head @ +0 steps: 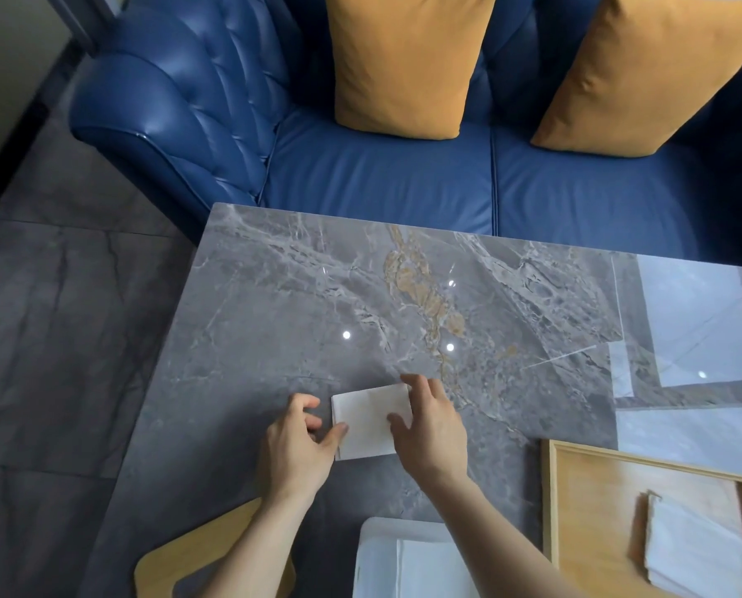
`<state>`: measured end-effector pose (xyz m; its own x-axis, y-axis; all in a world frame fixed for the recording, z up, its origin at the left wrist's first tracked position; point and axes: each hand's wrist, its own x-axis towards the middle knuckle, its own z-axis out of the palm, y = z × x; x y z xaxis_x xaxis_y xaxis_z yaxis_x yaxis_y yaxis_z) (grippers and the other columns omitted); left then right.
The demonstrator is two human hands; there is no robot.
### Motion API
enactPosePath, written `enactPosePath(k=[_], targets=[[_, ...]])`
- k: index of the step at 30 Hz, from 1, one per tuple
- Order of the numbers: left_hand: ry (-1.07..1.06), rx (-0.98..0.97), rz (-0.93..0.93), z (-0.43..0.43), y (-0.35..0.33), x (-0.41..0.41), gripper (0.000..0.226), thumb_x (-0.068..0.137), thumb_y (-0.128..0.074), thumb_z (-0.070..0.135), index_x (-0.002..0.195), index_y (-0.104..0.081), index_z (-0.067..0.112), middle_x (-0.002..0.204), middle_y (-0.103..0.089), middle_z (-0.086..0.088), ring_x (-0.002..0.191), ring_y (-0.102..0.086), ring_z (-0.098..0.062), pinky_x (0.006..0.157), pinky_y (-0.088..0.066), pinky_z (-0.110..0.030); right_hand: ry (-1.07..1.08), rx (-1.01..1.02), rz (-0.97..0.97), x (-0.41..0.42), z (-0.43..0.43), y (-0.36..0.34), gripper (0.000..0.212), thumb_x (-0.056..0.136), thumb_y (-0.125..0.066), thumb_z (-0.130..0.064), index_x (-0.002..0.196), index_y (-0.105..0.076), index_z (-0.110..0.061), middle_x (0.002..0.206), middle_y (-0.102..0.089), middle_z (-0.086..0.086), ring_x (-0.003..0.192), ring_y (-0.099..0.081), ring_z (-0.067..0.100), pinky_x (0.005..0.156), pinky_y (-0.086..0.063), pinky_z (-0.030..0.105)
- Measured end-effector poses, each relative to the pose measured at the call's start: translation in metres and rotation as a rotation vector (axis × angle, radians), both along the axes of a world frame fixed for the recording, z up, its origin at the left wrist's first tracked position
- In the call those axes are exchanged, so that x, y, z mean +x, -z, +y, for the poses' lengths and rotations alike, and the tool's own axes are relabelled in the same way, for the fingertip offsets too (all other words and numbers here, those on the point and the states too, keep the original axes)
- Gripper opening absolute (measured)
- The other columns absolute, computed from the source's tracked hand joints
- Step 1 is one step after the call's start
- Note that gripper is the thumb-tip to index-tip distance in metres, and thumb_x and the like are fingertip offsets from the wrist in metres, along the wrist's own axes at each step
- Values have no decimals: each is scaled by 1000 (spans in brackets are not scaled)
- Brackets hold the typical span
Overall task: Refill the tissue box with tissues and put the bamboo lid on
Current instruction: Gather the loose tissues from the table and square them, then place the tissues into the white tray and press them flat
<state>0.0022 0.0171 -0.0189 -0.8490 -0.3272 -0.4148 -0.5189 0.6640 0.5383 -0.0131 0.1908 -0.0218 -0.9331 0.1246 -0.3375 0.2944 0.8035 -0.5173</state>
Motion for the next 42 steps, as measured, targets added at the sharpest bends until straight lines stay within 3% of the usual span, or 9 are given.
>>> enactPosePath(k=[9, 16, 19, 26, 29, 32, 35, 38, 42], targets=[[-29, -33, -68, 19, -2, -3, 31, 76, -77, 30, 92, -51, 29, 73, -65, 18, 71, -58, -14, 56, -42, -28, 145, 19, -88, 6, 8, 6, 28, 87, -59, -20, 114, -54, -29, 103, -70, -3, 88, -64, 25, 67, -49, 36], [-109, 61, -134, 25, -6, -7, 17, 76, -65, 20, 88, -57, 27, 75, -67, 15, 76, -61, -17, 63, -46, -30, 180, -48, -122, 17, 15, 5, 23, 86, -63, -25, 109, -57, -28, 98, -72, -5, 85, -65, 21, 63, -43, 31], [-116, 176, -115, 23, -14, -7, 12, 75, -63, 16, 81, -63, 26, 73, -67, 11, 73, -63, -16, 66, -50, -32, 219, -99, -131, 21, 22, 0, 25, 85, -66, -32, 108, -57, -29, 97, -72, -7, 84, -66, 17, 67, -51, 33], [-98, 463, -42, 34, -44, 1, 17, 79, -61, 7, 85, -66, 22, 86, -72, 5, 82, -65, -15, 68, -48, -27, 304, -379, -81, 28, 51, -25, 35, 90, -65, -37, 122, -63, -21, 98, -69, -6, 84, -66, 7, 78, -58, 34], [-86, 606, -16, 47, -65, 9, 20, 81, -61, 1, 87, -67, 19, 87, -75, 2, 83, -67, -13, 73, -49, -27, 337, -599, -132, 36, 63, -42, 26, 91, -66, -35, 115, -65, -25, 101, -71, -3, 83, -68, 10, 64, -56, 32], [-77, 677, 3, 59, -85, 21, 22, 82, -60, -2, 91, -67, 17, 87, -76, 0, 80, -68, -10, 72, -49, -26, 334, -746, -134, 49, 75, -61, 12, 95, -62, -23, 96, -72, -16, 78, -70, -7, 66, -59, 8, 50, -46, 28], [-61, 690, -1, 68, -96, 38, 22, 81, -62, -1, 93, -66, 17, 84, -77, -1, 75, -67, -11, 69, -48, -28, 367, -713, -71, 66, 88, -72, 21, 91, -65, -19, 72, -65, -12, 63, -59, -1, 60, -54, 14, 49, -46, 31], [-37, 627, 8, 74, -100, 57, 13, 81, -69, 10, 88, -67, 21, 79, -75, 2, 69, -65, -7, 70, -48, -30, 424, -674, -32, 86, 97, -75, 27, 88, -67, -19, 69, -56, -4, 60, -51, 3, 56, -48, 16, 47, -42, 33], [41, 523, 13, 76, -96, 82, 8, 72, -73, 32, 73, -66, 27, 70, -71, 4, 62, -65, -15, 68, -54, -41, 400, -540, 3, 115, 105, -75, 29, 84, -67, -29, 64, -55, -12, 56, -50, -6, 53, -46, 12, 52, -40, 34]])
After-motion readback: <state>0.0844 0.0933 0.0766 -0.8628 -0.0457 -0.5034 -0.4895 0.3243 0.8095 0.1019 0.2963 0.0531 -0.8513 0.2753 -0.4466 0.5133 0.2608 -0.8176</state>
